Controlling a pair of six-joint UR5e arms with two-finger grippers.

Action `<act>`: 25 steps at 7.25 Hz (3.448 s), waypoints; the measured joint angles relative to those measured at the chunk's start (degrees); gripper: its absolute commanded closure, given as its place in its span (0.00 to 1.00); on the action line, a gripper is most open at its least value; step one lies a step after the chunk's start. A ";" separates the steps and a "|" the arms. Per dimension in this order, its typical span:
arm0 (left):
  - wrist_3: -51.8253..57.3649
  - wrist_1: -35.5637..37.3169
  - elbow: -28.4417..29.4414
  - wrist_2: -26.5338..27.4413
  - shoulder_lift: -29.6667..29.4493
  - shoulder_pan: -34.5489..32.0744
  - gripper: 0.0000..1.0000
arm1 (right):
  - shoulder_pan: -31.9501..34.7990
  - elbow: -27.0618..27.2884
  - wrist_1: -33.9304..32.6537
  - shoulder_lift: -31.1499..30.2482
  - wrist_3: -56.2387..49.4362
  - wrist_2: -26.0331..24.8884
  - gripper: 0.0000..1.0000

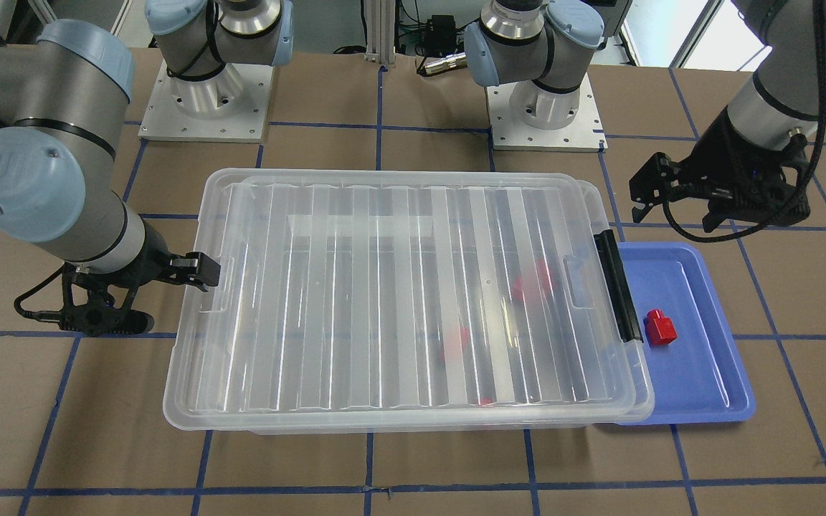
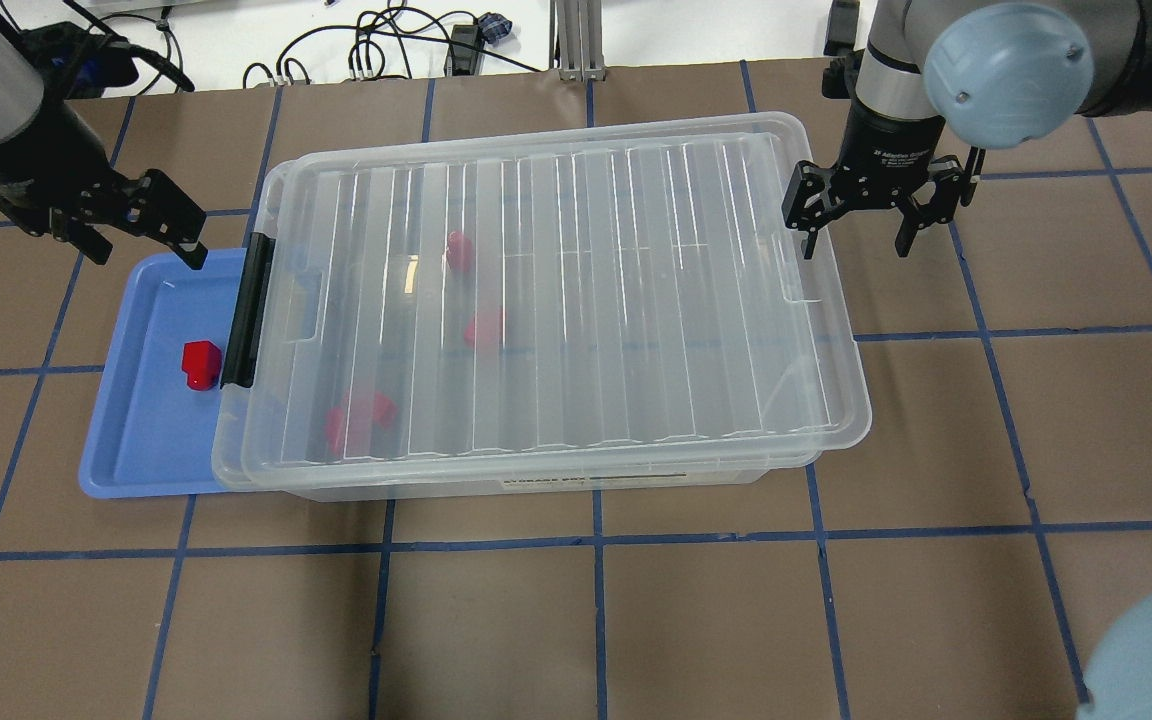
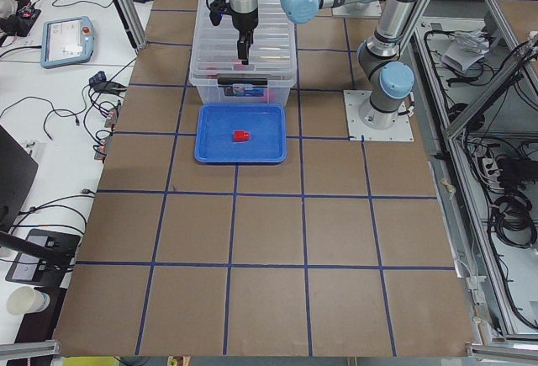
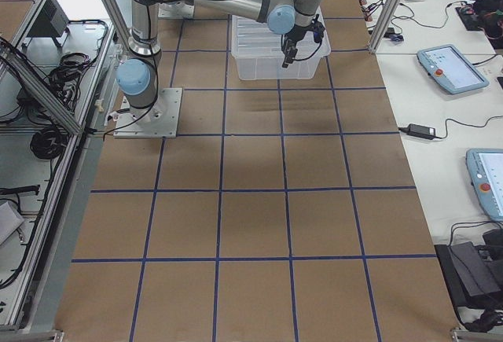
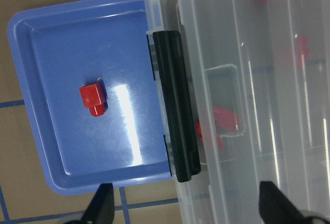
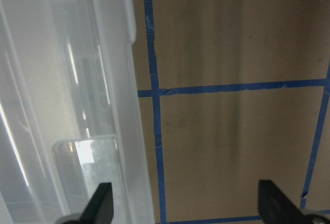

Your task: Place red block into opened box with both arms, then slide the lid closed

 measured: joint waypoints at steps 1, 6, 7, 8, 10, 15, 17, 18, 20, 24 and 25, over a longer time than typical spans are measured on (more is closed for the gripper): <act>1.12 3.91 -3.36 -0.07 -0.45 2.05 0.00 | -0.03 0.00 0.00 0.23 0.12 -0.21 0.00; 8.40 11.86 -8.07 -1.35 -4.70 8.54 0.00 | -0.61 -0.04 -0.58 0.52 -0.01 -0.55 0.00; 9.37 12.94 -8.82 -3.06 -5.84 9.82 0.00 | -1.37 -0.02 -0.81 0.52 -0.22 -0.57 0.00; 9.81 14.04 -9.44 -4.20 -6.87 10.55 0.00 | -2.24 -0.02 -1.13 0.52 -0.77 -0.94 0.00; 10.46 16.46 -9.99 -4.73 -9.30 11.51 0.00 | -3.23 -0.03 -2.32 0.53 -2.51 -3.47 0.00; 7.10 28.02 -13.59 -4.30 -15.99 12.77 0.00 | -6.26 0.02 -4.41 0.57 -8.67 -6.16 0.00; 3.12 30.99 -14.49 -4.27 -18.64 12.71 0.00 | -7.98 0.02 -5.19 0.53 -10.59 -6.32 0.00; 2.39 33.03 -14.96 -4.27 -19.89 12.67 0.00 | -8.53 0.02 -5.38 0.53 -11.34 -6.87 0.00; 1.43 36.16 -15.47 -4.23 -21.04 12.45 0.07 | -9.07 0.02 -5.75 0.58 -13.44 -8.42 0.00; -0.74 36.76 -15.62 -4.25 -21.95 11.61 0.80 | -11.55 0.02 -7.21 0.61 -18.32 -10.69 0.00; -0.82 36.65 -15.52 -4.24 -21.90 11.42 0.82 | -12.07 0.02 -7.46 0.61 -19.43 -10.77 0.00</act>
